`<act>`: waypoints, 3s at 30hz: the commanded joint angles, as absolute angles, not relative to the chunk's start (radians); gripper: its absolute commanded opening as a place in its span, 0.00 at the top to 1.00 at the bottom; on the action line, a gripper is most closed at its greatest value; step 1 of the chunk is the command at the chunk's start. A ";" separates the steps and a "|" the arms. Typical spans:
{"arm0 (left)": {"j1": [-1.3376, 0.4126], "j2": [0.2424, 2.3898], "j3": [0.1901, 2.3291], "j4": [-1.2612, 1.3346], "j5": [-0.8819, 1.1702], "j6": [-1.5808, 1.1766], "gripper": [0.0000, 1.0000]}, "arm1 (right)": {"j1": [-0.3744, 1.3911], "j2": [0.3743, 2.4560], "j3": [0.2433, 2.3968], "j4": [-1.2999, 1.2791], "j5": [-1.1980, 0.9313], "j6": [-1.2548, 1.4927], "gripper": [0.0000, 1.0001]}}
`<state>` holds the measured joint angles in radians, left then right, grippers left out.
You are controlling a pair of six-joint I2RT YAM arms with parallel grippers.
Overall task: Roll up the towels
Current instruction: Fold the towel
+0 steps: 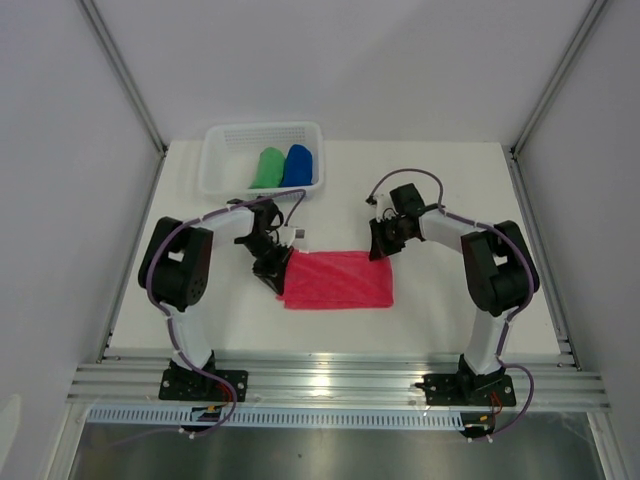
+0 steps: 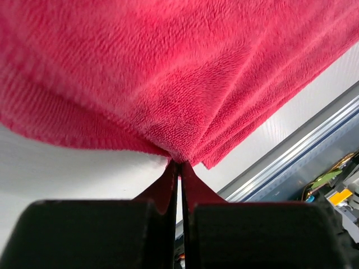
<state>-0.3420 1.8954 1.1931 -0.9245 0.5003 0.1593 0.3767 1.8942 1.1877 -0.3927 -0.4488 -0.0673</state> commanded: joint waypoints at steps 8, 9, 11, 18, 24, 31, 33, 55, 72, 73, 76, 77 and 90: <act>-0.348 1.809 1.190 -0.973 0.476 0.238 0.99 | 0.311 1.816 1.166 -0.290 -0.451 0.034 1.00; -0.348 1.807 1.187 -0.974 0.472 0.241 0.99 | 0.308 1.819 1.167 -0.290 -0.453 0.043 1.00; -0.348 1.813 1.192 -0.977 0.482 0.244 0.99 | 0.304 1.825 1.163 -0.285 -0.451 0.048 1.00; -0.351 1.822 1.203 -0.988 0.515 0.259 0.49 | 0.304 1.806 1.178 -0.301 -0.440 0.071 0.57; -0.373 1.698 1.230 -0.965 0.408 0.337 0.52 | 0.269 1.718 1.183 -0.339 -0.333 0.138 0.54; -0.570 1.624 1.200 -0.839 0.256 0.515 0.43 | 0.229 1.848 1.177 -0.362 -0.394 0.144 0.53; -0.652 1.647 1.192 -0.803 0.233 0.554 0.39 | 0.227 1.870 1.170 -0.333 -0.422 0.152 0.53; -0.809 1.815 1.028 -0.520 -0.060 0.756 0.99 | 0.215 1.648 0.795 -0.251 -0.496 0.307 1.00; -0.605 1.513 1.052 -0.837 0.243 0.984 0.26 | 0.402 1.213 0.777 -0.534 -0.383 0.424 0.55; -0.574 1.519 1.131 -0.865 0.279 0.900 0.25 | 0.382 1.232 0.805 -0.522 -0.390 0.404 0.55; -0.451 1.615 1.337 -0.948 0.411 0.486 0.38 | 0.350 1.356 0.908 -0.439 -0.383 0.338 0.62; -0.425 1.676 1.370 -0.980 0.458 0.392 0.45 | 0.350 1.394 0.932 -0.413 -0.388 0.316 0.66; -0.364 1.861 1.390 -0.868 0.471 -0.020 0.25 | 0.356 1.930 1.256 -0.184 -0.506 0.261 0.57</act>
